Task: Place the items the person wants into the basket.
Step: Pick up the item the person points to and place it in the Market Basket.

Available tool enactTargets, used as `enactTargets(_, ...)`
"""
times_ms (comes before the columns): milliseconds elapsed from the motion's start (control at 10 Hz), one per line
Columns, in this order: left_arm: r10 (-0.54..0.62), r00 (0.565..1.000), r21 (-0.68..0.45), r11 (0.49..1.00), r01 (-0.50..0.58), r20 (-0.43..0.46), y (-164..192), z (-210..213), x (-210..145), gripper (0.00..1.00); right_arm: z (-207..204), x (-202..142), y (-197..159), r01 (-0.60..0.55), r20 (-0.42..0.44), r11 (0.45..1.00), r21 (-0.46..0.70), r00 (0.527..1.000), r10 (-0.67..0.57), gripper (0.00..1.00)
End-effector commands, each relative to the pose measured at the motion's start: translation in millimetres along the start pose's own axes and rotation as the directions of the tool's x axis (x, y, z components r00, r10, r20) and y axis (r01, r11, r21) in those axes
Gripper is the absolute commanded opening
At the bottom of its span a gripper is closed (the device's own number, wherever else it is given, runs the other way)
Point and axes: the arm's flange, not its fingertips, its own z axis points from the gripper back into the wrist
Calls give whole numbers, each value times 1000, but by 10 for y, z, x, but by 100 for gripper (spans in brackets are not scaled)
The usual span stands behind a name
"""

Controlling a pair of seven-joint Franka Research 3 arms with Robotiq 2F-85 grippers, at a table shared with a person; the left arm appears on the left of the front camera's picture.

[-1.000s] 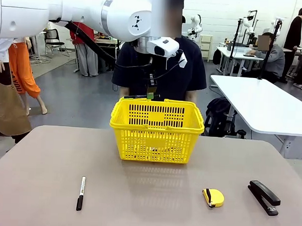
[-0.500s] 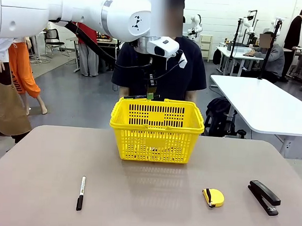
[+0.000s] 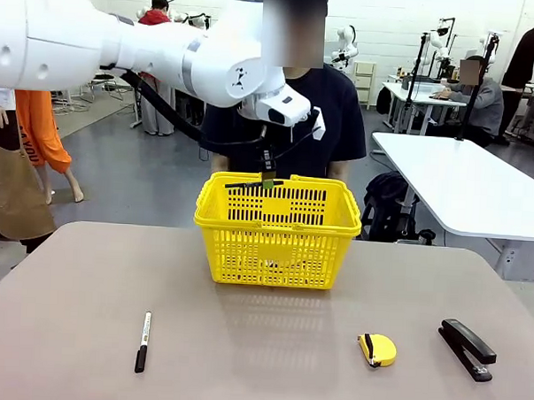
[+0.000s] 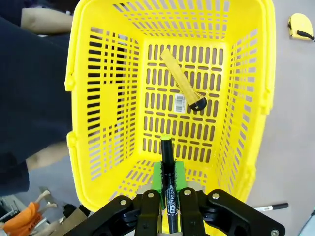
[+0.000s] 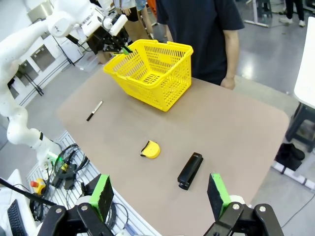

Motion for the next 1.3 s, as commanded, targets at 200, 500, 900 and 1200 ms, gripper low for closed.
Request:
enactTargets(200,-55,997,-42,998,53,-48,150,-464,131,11,-4,28,-7,-12,34,1000,22,999,11,100)
enactTargets(500,-51,994,-92,995,43,-95,141,-763,212,11,-4,28,-7,-12,34,1000,22,999,11,100)
enactTargets(900,-46,994,-124,992,34,-98,157,-809,212,79,-4,28,-7,-12,34,1000,22,999,11,100)
enactTargets(1200,-51,994,-137,990,38,-94,129,-811,203,100,-4,28,-7,-12,34,1000,22,999,11,100)
